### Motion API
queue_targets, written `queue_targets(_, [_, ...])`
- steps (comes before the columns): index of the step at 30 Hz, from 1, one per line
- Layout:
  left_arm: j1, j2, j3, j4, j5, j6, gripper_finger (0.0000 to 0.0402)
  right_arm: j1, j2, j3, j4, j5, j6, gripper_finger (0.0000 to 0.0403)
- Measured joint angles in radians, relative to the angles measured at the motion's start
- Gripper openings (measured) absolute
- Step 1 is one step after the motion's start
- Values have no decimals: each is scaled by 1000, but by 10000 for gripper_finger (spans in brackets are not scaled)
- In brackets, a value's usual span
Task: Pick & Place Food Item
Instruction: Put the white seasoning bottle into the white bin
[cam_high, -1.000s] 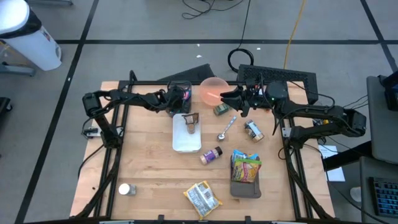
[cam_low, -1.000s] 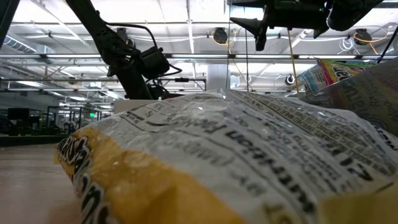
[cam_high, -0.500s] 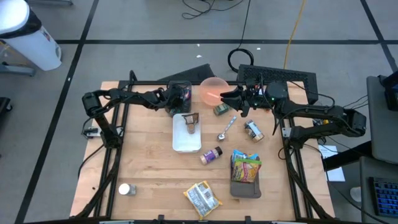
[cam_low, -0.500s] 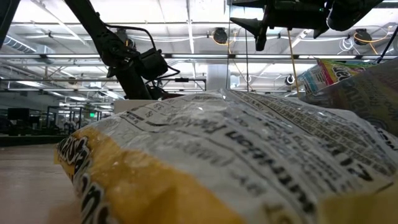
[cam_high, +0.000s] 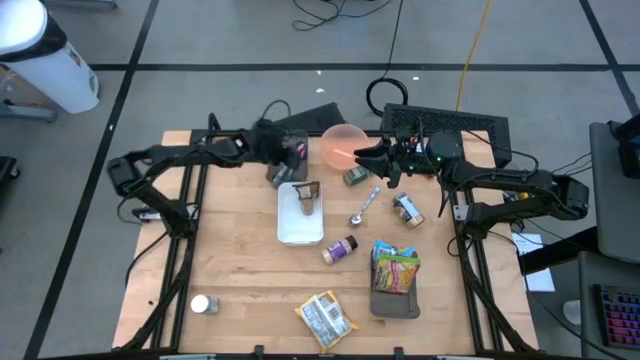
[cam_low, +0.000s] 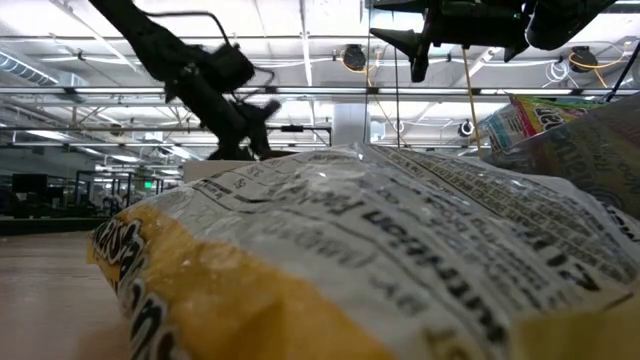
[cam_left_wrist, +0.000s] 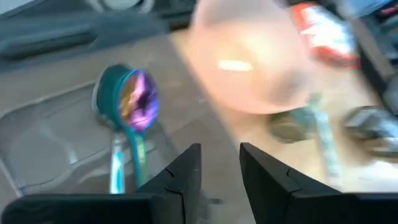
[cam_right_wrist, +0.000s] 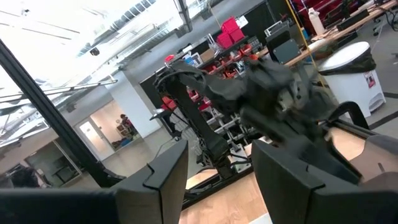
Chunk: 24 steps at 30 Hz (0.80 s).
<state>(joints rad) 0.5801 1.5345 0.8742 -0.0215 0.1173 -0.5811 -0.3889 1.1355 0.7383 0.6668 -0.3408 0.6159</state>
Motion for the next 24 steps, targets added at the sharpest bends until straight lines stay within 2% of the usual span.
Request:
queue_targets(6, [0,-206,0,-66,177,29,118,0,0,0,-24,1,0,169])
queue_targets(10, [-39,-346,0,-73,254,9,118,0,0,0,-33,8,-2,169])
queue_targets(18, [-141,-555,1,-5,249,-60,118,0,0,0,-36,108,-3,169])
queue_targets(24, [-197,-651,1,30,251,-104,118,0,0,0,-36,107,3,169])
